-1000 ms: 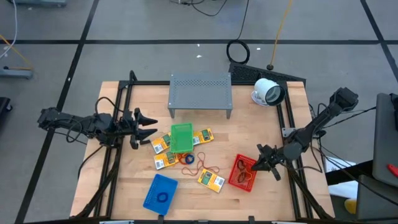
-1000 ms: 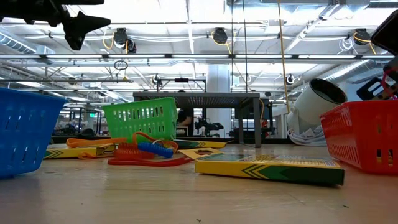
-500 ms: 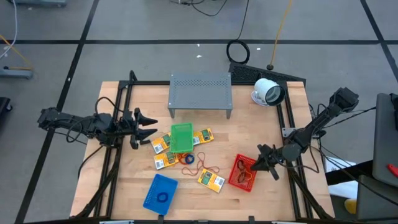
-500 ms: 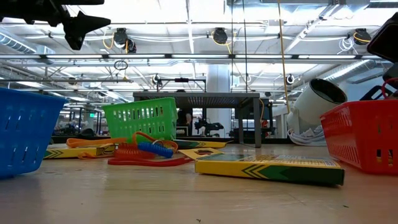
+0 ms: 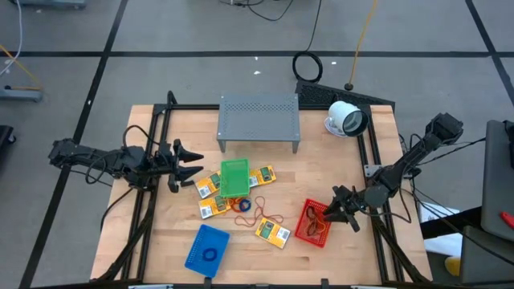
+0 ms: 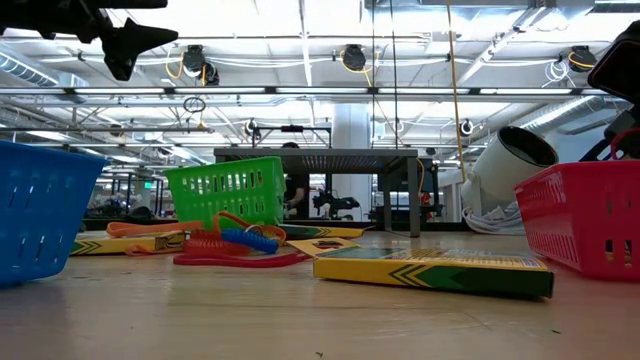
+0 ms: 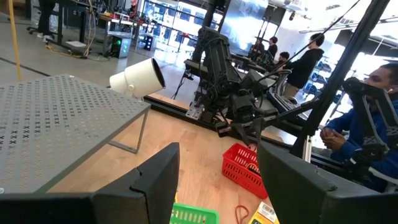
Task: Pick & Place Office Desk Supplies
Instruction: Put the red rubber band into the red bin
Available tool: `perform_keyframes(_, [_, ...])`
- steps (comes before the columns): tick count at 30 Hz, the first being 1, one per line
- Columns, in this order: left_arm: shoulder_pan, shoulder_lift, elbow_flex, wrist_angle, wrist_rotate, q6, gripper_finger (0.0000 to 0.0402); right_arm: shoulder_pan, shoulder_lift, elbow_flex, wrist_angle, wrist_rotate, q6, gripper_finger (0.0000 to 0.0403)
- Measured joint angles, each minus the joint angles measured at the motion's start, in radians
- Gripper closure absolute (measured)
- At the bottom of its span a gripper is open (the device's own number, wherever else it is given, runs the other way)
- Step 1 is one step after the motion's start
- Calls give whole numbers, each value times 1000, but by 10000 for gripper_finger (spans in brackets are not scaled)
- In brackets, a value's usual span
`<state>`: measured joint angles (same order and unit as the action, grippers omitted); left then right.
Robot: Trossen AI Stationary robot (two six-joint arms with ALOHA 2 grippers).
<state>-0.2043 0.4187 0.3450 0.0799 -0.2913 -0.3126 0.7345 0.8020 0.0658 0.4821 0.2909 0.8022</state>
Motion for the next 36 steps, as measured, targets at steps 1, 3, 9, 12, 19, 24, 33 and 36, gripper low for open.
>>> perform_keyframes(1, [0, 0, 0, 0, 0, 0, 176, 0, 0, 0, 1, 0, 4, 282])
perform_keyframes(3, [0, 0, 0, 0, 0, 1, 176, 0, 0, 0, 6, 0, 7, 274])
perform_keyframes(9, [0, 0, 0, 0, 0, 4, 176, 0, 0, 0, 23, -3, 26, 255])
perform_keyframes(12, [0, 0, 0, -1, 0, 16, 176, 0, 0, 0, 23, -3, 38, 248])
perform_keyframes(19, [0, 0, 0, -1, 0, 22, 176, 0, 2, 0, 8, 1, 112, 243])
perform_keyframes(24, [0, 0, 0, -1, 0, 22, 176, -22, 43, 11, -1, -4, 146, 246])
perform_keyframes(33, [0, 0, 0, -1, 0, 22, 176, -43, 151, 94, -3, -41, 109, 247])
perform_keyframes(36, [0, 0, 0, -1, 0, 22, 176, -43, 169, 127, 4, -60, 102, 247])
